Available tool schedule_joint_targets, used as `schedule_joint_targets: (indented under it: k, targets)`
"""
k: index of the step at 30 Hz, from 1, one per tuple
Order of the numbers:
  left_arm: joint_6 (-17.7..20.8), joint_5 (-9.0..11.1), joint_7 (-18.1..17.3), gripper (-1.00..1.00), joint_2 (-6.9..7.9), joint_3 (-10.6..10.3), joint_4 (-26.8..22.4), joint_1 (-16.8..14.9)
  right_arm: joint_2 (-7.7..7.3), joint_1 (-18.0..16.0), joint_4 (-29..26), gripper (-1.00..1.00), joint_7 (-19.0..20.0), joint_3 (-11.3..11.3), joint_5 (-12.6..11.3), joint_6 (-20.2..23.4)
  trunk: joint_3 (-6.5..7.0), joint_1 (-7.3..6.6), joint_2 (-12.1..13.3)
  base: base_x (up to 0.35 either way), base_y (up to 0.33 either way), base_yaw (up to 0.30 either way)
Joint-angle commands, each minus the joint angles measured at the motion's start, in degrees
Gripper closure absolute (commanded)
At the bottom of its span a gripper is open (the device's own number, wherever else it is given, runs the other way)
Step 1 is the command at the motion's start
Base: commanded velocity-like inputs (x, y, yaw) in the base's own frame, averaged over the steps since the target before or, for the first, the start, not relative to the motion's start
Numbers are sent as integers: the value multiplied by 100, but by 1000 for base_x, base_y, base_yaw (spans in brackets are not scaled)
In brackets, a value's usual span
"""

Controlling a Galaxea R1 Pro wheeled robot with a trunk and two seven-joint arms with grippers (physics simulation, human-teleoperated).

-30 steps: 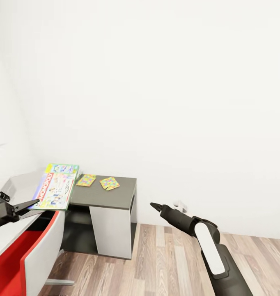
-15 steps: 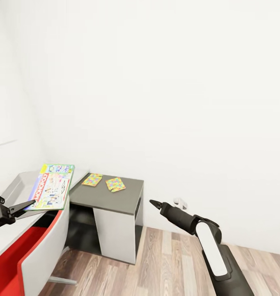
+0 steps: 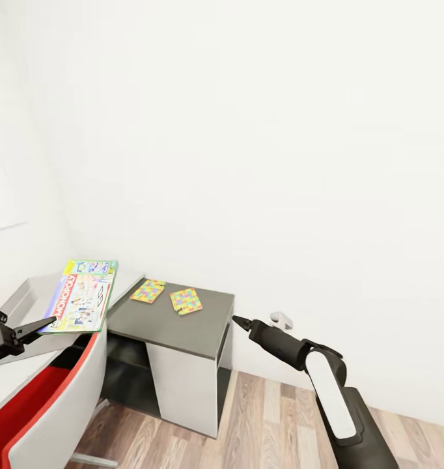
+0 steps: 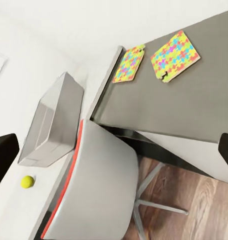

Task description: Put all the toys in the child's room - the three board games (two on the bed and one on the table), the two jigsaw puzzles on the table, and the tennis ball on the table - inside the toy box on the table in the child's room.

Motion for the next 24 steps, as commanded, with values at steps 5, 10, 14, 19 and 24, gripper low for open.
schedule_joint_targets:
  k: [5, 10, 14, 19, 24]
  targets:
    - [60, 6, -26, 100, -1, 5, 2, -2, -9, -2, -10, -100, -75, 13, 20, 20, -2, 5, -4, 322, 81, 8]
    - [59, 6, -26, 100, -1, 4, 2, -2, 3, -1, -13, -100, -99, 20, 25, 22, -5, 5, -4, 326, 15, 190]
    - [59, 6, -26, 100, -1, 1, 2, 0, 6, -1, -6, -100, -102, 21, 42, 23, -16, 5, -4, 322, -9, 270]
    - [59, 6, -26, 100, -1, 2, 2, -2, 12, -1, -5, -100, -105, 27, 46, 27, -33, 5, -4, 245, -112, 279]
    - [59, 6, -26, 100, -1, 5, 2, -2, 5, -1, -5, -100, -109, 121, 46, 16, -52, 5, -4, 207, -37, 277]
